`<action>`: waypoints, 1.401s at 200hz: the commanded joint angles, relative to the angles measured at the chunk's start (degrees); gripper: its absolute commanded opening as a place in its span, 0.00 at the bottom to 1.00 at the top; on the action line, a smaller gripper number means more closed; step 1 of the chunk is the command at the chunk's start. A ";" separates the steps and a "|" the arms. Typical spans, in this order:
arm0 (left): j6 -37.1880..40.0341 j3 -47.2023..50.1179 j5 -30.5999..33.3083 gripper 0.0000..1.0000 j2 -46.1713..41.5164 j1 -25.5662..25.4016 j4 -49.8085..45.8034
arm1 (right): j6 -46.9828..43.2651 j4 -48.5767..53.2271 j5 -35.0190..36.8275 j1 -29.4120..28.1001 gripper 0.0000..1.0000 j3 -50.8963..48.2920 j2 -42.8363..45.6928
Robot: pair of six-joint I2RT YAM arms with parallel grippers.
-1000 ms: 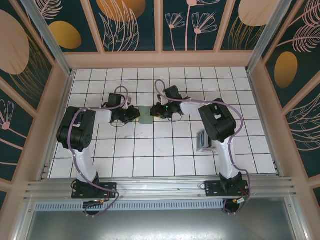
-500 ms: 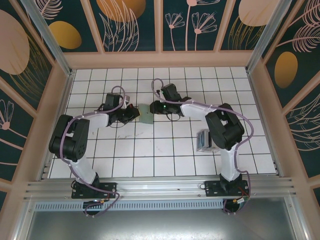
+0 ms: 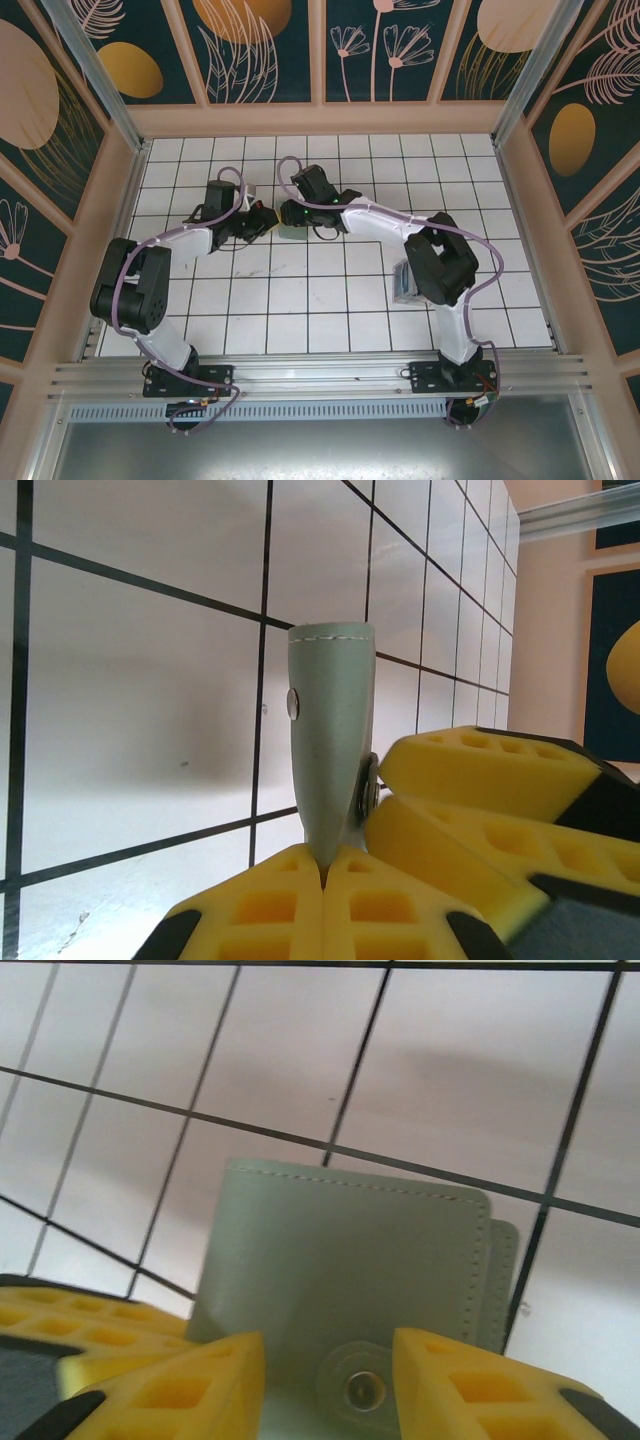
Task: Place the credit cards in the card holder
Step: Open the button on the card holder, then open the card holder at the center of the table.
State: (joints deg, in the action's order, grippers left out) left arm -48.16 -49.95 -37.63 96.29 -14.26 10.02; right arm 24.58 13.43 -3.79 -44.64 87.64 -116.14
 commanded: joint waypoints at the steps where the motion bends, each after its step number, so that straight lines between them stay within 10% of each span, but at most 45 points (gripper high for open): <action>1: -0.71 0.45 -1.73 0.00 -2.94 -0.33 3.05 | 0.87 5.98 5.45 -1.49 0.39 1.05 -2.21; 85: -1.00 1.21 -1.43 0.00 -1.33 -0.33 5.38 | 2.96 8.48 12.79 -1.06 0.00 -0.90 1.78; 143: 0.19 2.79 -1.45 0.00 3.65 -0.33 4.56 | 9.70 -15.91 -15.61 7.35 0.00 -18.19 11.18; 159: 0.51 3.30 -2.64 0.44 4.67 -0.56 6.18 | 12.04 -21.34 -21.77 9.06 0.00 -22.01 12.83; 184: 1.71 3.07 -3.23 0.72 5.56 -0.86 6.88 | 8.78 -19.99 -23.62 9.44 0.00 -22.68 12.88; 280: 7.12 -1.10 -4.68 0.76 8.32 -1.10 1.67 | 6.79 -22.90 -29.86 10.28 0.00 -21.85 14.30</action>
State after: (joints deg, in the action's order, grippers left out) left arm -43.81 -48.93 -40.75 103.28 -14.98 13.85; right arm 32.08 -5.98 -29.65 -34.89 65.10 -103.96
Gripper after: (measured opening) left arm 0.761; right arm 0.053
